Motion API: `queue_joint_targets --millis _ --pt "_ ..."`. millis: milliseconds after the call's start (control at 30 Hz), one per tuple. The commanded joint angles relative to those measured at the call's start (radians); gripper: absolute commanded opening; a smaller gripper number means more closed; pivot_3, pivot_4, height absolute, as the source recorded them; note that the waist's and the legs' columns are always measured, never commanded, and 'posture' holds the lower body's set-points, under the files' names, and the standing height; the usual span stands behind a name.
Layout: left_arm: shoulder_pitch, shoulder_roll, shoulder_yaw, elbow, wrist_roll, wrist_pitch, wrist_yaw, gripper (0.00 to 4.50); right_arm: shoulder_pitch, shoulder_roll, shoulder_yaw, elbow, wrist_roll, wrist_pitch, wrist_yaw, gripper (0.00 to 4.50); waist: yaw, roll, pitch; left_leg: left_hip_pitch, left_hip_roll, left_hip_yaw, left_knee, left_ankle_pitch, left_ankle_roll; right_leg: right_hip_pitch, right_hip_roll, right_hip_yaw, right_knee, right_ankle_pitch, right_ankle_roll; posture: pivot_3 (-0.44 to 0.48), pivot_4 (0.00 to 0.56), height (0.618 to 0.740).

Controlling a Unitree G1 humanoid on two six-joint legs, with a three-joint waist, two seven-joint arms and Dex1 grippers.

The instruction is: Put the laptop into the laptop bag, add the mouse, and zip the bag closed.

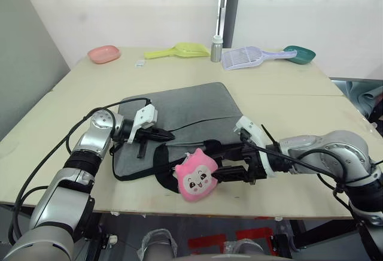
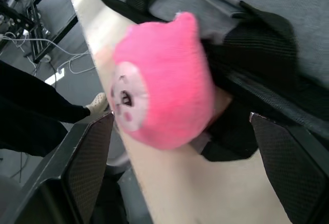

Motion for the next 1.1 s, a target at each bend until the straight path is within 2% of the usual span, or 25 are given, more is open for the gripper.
queue_joint_targets --millis 33,267,400,533,633,733,1000,1100 --pt "0.036 0.011 -0.029 0.018 0.049 -0.019 -0.015 0.0 -0.033 0.028 0.025 0.027 -0.052 -0.019 0.06 4.44 0.0 0.0 0.0 0.0 0.0 0.0 0.0 0.0 0.0 0.0 0.0 0.0 0.0 0.0 0.0 0.0 0.15 0.74" --pt "0.054 0.008 -0.036 0.016 0.061 -0.063 -0.004 0.0 -0.063 0.137 0.041 0.055 -0.075 0.008 0.097 4.44 -0.002 0.0 -0.001 0.0 0.0 0.0 -0.002 0.0 0.0 0.0 0.0 0.0 -0.001 0.0 0.0 0.0 0.15 0.74" --pt "0.072 0.019 -0.054 0.018 0.087 -0.118 -0.002 0.0 -0.051 0.183 0.069 0.049 -0.099 0.029 0.099 3.36 -0.003 0.001 -0.001 0.001 0.0 0.0 -0.002 0.0 0.0 0.0 0.0 0.0 -0.001 0.0 0.0 0.0 0.15 0.74" --pt "0.087 0.019 -0.058 0.01 0.093 -0.147 -0.008 0.0 -0.032 0.194 0.092 0.039 -0.135 0.029 0.11 1.94 -0.004 0.001 -0.003 0.001 0.0 0.0 -0.004 0.0 -0.001 0.0 0.0 0.0 -0.003 0.0 0.0 0.0 0.15 0.74" --pt "0.093 0.014 -0.059 -0.001 0.093 -0.153 -0.006 0.0 -0.019 0.157 0.151 0.008 -0.192 0.015 0.137 0.85 -0.005 0.001 -0.003 0.001 0.0 0.001 -0.006 0.002 -0.004 0.0 0.0 0.0 -0.004 0.0 0.0 0.0 0.15 0.74" --pt "0.097 0.007 -0.06 -0.014 0.09 -0.153 -0.003 0.0 0.001 0.11 0.2 -0.025 -0.248 -0.014 0.166 0.01 -0.003 0.001 -0.005 0.001 0.0 0.001 -0.007 0.002 -0.004 0.001 0.0 0.0 -0.005 0.0 0.0 0.0 0.15 0.74" --pt "0.112 0.003 -0.072 -0.038 0.098 -0.169 -0.009 0.0 0.022 0.061 0.084 -0.072 -0.226 -0.001 0.204 0.01 -0.002 0.003 -0.008 0.002 -0.001 0.001 -0.008 0.002 -0.004 0.001 0.0 0.0 -0.006 0.0 0.001 0.0 0.15 0.74" --pt "0.121 0.004 -0.085 -0.049 0.108 -0.193 -0.017 0.0 0.043 -0.008 0.024 -0.147 -0.2 0.006 0.231 0.01 0.002 0.003 -0.008 0.002 -0.001 0.001 -0.009 0.002 -0.004 0.001 0.0 -0.001 -0.006 0.0 0.001 0.0 0.15 0.74"
